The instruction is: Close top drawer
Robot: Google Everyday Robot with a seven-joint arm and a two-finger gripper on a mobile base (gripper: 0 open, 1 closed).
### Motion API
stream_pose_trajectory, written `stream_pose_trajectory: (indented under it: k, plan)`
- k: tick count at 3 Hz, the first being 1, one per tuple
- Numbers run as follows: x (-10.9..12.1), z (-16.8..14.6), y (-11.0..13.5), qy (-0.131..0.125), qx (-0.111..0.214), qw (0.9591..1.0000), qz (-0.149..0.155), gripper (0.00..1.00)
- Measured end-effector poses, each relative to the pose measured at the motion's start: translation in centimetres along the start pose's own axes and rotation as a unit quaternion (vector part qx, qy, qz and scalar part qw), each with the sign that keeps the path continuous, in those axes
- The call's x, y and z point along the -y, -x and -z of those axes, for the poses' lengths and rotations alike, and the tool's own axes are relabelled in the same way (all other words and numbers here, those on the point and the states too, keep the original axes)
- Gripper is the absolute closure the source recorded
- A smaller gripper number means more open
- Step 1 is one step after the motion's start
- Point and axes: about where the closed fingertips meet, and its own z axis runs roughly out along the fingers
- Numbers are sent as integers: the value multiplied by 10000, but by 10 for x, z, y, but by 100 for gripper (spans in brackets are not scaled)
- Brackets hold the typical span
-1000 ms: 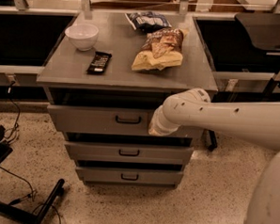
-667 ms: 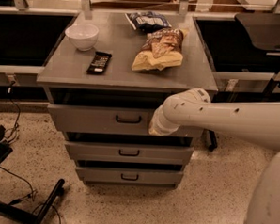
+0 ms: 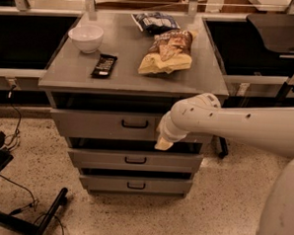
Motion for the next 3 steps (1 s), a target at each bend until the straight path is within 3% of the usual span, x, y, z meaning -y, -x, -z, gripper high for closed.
stream_pose_trajectory:
  k: [1, 3]
  plan:
    - [0, 0, 0, 0, 0, 10000, 0, 0]
    - [-3, 2, 0, 0, 0, 10000, 0, 42]
